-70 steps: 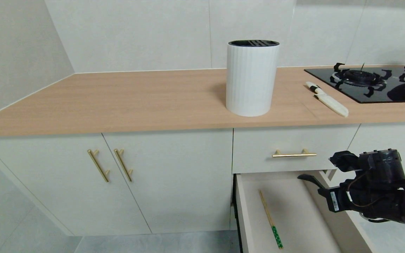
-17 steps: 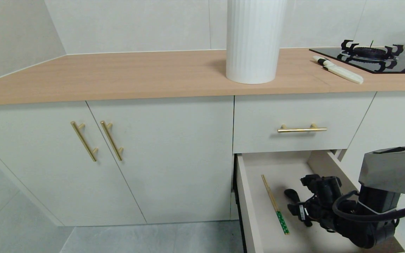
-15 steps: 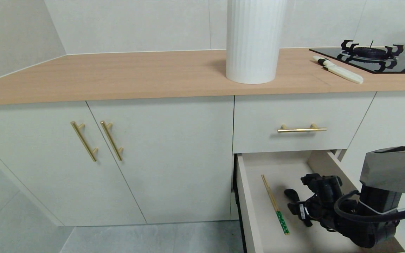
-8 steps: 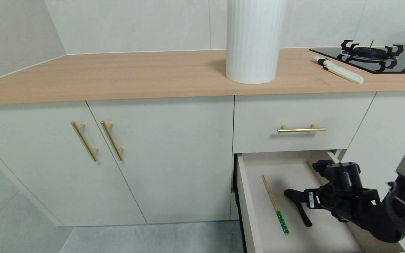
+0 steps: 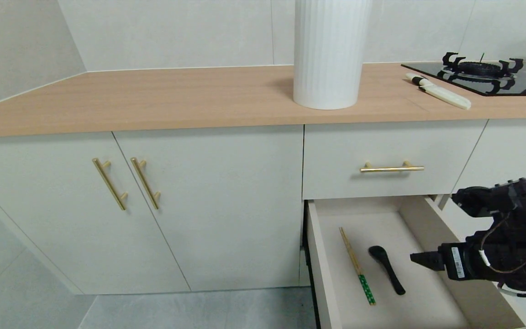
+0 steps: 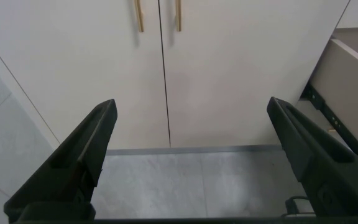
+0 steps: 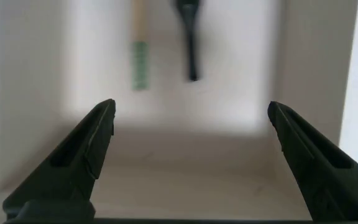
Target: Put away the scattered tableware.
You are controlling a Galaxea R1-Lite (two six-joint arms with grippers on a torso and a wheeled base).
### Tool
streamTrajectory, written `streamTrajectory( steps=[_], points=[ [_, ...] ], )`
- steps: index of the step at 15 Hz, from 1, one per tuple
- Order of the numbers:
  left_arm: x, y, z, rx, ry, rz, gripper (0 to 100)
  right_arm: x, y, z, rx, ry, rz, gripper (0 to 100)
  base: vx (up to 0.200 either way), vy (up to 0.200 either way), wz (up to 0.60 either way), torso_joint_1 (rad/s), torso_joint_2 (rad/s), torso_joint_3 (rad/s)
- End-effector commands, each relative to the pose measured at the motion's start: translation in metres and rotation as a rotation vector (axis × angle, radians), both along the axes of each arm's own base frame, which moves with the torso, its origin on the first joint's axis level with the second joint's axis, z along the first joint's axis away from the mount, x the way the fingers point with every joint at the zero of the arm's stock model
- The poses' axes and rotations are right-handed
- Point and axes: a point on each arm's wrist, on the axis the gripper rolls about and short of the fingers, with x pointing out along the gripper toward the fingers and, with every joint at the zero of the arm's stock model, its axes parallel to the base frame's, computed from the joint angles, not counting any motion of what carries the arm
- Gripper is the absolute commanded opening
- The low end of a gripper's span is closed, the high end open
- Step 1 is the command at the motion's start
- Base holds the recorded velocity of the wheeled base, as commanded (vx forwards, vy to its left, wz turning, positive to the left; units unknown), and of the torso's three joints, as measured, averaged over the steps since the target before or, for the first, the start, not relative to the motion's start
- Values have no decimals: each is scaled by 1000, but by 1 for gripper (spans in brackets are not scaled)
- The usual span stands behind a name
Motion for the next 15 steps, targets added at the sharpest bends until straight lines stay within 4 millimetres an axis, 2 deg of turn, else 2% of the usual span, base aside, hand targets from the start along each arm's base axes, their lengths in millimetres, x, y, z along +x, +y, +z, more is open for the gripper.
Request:
streamTrajectory(
  steps=[1, 6, 10, 14, 15],
  points=[
    [0, 0, 0, 0, 0, 0, 100, -15, -3, 26, 40, -110, 8, 100, 0, 0, 0, 0, 0, 0],
    [0, 0, 0, 1, 2, 0, 100, -25, -1, 30, 41, -129, 37, 100, 0, 0, 0, 0, 0, 0],
    [0, 0, 0, 0, 0, 0, 100, -36, 1, 28, 4, -92, 89, 100, -200, 0, 0, 2, 1, 2],
    [0, 0, 0, 0, 0, 0, 100, -38, 5, 25, 1, -80, 115, 100, -200, 0, 0, -1, 2, 1],
    [0, 0, 0, 1, 0, 0, 100, -40, 6, 21, -5, -65, 126, 100, 0, 0, 0, 0, 0, 0]
  ],
)
